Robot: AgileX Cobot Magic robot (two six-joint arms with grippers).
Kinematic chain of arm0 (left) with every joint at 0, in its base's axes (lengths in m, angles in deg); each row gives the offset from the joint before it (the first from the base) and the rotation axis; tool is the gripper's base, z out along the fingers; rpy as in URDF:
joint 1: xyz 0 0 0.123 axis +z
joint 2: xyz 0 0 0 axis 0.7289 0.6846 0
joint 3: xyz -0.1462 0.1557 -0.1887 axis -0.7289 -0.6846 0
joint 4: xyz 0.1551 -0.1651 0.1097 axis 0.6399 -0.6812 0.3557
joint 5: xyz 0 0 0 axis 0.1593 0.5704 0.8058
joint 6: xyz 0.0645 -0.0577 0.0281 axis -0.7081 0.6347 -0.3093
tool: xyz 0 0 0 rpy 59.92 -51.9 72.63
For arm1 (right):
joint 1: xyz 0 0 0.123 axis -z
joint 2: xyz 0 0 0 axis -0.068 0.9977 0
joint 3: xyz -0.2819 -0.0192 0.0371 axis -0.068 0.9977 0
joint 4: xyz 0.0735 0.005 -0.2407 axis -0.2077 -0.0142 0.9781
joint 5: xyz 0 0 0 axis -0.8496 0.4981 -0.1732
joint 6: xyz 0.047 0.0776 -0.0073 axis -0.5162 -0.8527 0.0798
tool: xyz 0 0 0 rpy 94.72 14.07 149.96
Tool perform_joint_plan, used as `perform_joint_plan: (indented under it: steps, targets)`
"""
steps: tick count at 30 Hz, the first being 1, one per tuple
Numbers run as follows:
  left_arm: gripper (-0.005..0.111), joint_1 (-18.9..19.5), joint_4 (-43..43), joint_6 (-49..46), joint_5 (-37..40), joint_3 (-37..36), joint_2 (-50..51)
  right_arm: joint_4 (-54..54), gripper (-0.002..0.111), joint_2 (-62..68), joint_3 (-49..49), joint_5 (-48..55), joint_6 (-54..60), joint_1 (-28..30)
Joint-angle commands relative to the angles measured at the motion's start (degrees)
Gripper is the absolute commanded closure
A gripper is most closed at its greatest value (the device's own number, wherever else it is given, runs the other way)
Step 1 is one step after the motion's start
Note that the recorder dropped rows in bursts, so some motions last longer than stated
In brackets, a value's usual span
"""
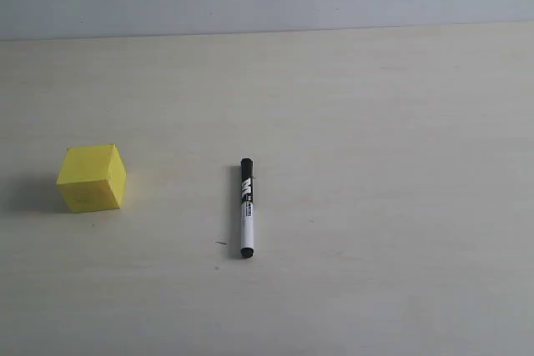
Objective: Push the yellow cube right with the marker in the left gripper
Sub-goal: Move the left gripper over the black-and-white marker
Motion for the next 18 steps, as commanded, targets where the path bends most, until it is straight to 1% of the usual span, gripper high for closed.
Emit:
perform_joint_plan:
  steps: [1, 4, 6, 11, 12, 14, 15, 16, 17, 18]
  targets:
    - [0.107, -0.32, 0.65, 0.59, -8.66, -0.12, -0.34, -0.14, 0.108, -0.38, 0.27, -0.32, -0.07, 0.29]
    - [0.107, -0.32, 0.65, 1.47, -9.42, -0.12, -0.34, -0.14, 0.108, -0.38, 0.27, -0.32, -0.07, 0.29]
    - [0.107, -0.32, 0.53, 2.16, -11.72, -0.12, -0.34, -0.14, 0.108, -0.38, 0.27, -0.32, -0.07, 0.29]
    - [0.107, -0.32, 0.53, 9.32, -16.51, -0.12, -0.34, -0.14, 0.108, -0.38, 0.27, -0.32, -0.07, 0.29]
    - [0.107, -0.32, 0.53, 11.65, -18.40, -0.12, -0.34, -0.14, 0.108, -0.38, 0.27, -0.32, -0.07, 0.29]
    - [0.107, -0.32, 0.53, 16.82, -24.59, -0.12, -0.34, -0.14, 0.108, -0.38, 0.27, -0.32, -0.07, 0.29]
    - [0.107, -0.32, 1.14, 22.74, -33.80, -0.12, 0.55, -0.14, 0.108, -0.38, 0.27, -0.32, -0.07, 0.29]
    - [0.107, -0.32, 1.84, 24.87, -36.68, -0.12, 1.86, -0.14, 0.108, -0.38, 0.27, -0.32, -0.07, 0.29]
    - [0.107, -0.32, 4.78, 28.55, -37.27, 4.11, 6.86, -0.14, 0.108, -0.38, 0.27, -0.32, -0.07, 0.29]
    - [0.107, -0.32, 7.04, 29.17, -36.72, 7.13, 10.22, -0.14, 0.108, -0.38, 0.27, -0.32, -0.07, 0.29]
